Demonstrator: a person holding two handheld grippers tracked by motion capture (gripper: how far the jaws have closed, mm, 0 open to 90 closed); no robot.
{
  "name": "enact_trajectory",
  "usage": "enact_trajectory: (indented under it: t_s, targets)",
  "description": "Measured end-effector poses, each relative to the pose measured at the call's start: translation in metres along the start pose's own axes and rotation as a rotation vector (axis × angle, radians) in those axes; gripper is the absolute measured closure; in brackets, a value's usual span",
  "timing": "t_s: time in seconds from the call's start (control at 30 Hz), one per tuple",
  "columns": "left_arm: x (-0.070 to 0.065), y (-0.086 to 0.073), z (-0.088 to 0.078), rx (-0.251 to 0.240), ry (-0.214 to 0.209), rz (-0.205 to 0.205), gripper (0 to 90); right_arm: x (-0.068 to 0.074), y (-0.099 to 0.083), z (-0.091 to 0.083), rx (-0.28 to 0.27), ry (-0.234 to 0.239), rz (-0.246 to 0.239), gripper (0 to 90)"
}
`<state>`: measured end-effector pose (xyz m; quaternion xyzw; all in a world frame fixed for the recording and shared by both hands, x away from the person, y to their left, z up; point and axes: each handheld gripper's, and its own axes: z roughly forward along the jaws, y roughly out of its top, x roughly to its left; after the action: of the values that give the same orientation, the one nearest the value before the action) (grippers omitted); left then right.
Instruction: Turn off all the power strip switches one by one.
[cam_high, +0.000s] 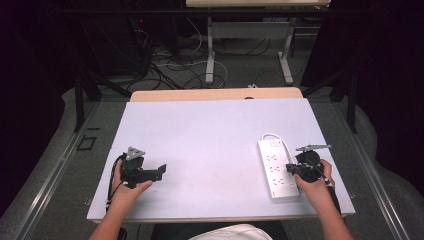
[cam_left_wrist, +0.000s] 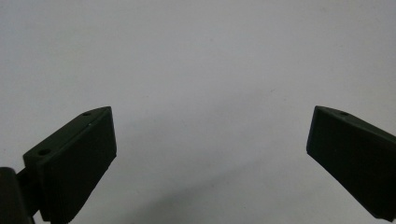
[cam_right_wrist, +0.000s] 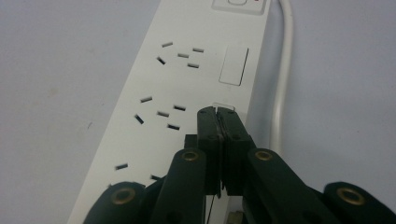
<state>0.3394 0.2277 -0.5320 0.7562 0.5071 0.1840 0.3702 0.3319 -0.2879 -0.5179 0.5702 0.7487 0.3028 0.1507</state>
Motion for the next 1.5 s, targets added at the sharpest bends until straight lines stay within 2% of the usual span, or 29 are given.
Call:
enact_trajectory:
  t_s: [0.17,0.47,0.5,0.7,0.83,0.9,1.0,1.03,1.07,1.23,1.5]
  targets:
    - [-0.001,-0.001,-0.001,0.007,0.000,0.003,1.4,0.000,-0.002,-0.004,-0.006,-0.002,0.009,89.1]
    - [-0.003,0.000,0.000,0.004,0.002,-0.001,1.4,0.003,-0.008,-0.010,-0.022,-0.001,-0.014,88.8]
    - [-0.002,0.000,-0.001,0.011,0.002,0.008,1.4,0.004,-0.009,-0.011,-0.019,-0.002,-0.007,88.7]
    - [-0.002,0.000,0.000,-0.003,0.004,0.001,1.4,0.006,-0.013,-0.015,-0.019,-0.001,-0.008,88.3]
    - [-0.002,0.000,-0.001,0.009,0.002,0.006,1.4,0.007,-0.017,-0.017,-0.022,0.005,-0.023,88.1]
    - [-0.003,0.000,-0.001,0.002,0.002,-0.001,1.4,0.009,-0.018,-0.019,-0.021,0.007,-0.013,88.0]
    - [-0.002,0.000,-0.001,0.000,0.007,0.017,1.4,0.010,-0.020,-0.021,-0.024,0.010,-0.022,87.9]
    - [-0.003,0.001,-0.001,0.006,0.004,0.015,1.4,0.010,-0.021,-0.022,-0.019,0.011,-0.028,87.8]
    - [-0.004,0.000,0.000,-0.009,0.005,0.000,1.4,0.011,-0.022,-0.022,-0.015,0.012,-0.027,87.8]
    - [-0.003,0.001,0.000,0.001,0.008,0.026,1.4,0.010,-0.026,-0.024,-0.007,0.017,-0.029,87.7]
    - [-0.004,0.001,0.000,-0.001,0.004,0.019,1.4,0.010,-0.029,-0.024,0.001,0.007,-0.027,87.5]
